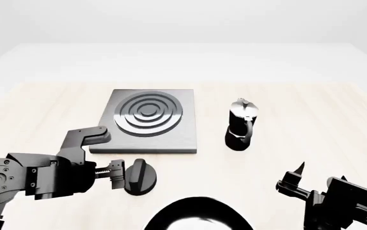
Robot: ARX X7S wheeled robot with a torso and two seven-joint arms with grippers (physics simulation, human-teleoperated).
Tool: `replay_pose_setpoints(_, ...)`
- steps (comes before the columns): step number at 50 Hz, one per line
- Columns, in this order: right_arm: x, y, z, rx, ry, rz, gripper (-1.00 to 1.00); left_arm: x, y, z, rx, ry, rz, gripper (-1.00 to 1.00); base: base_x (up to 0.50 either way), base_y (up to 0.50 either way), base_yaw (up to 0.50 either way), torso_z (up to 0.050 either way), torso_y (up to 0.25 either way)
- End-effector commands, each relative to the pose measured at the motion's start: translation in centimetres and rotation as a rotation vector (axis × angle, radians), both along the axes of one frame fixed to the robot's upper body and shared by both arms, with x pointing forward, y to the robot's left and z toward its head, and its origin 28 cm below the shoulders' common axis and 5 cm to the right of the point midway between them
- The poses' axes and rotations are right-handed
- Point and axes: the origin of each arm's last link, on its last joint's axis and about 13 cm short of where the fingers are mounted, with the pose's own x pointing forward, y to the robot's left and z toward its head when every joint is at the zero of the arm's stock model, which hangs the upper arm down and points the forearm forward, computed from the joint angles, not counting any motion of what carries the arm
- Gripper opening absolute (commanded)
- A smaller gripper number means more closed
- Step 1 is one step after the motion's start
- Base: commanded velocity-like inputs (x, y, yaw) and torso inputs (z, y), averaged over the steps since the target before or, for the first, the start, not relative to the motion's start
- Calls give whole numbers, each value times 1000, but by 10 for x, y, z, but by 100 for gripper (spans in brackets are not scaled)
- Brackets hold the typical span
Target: Turn on the stove and put the frying pan on it.
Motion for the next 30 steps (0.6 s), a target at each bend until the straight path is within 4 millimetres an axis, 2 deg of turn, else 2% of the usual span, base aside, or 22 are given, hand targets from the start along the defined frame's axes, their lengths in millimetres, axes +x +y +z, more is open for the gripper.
replay_pose_setpoints(1, 0, 0, 0, 0, 0, 1, 100, 1, -2, -2, -8, -4, -28, 100, 0, 0, 0, 0, 0)
replay_pose_setpoints(30, 1, 0, -1, -2, 3, 4, 100, 7, -2, -11, -22, 3, -60, 100, 0, 0, 0, 0, 0)
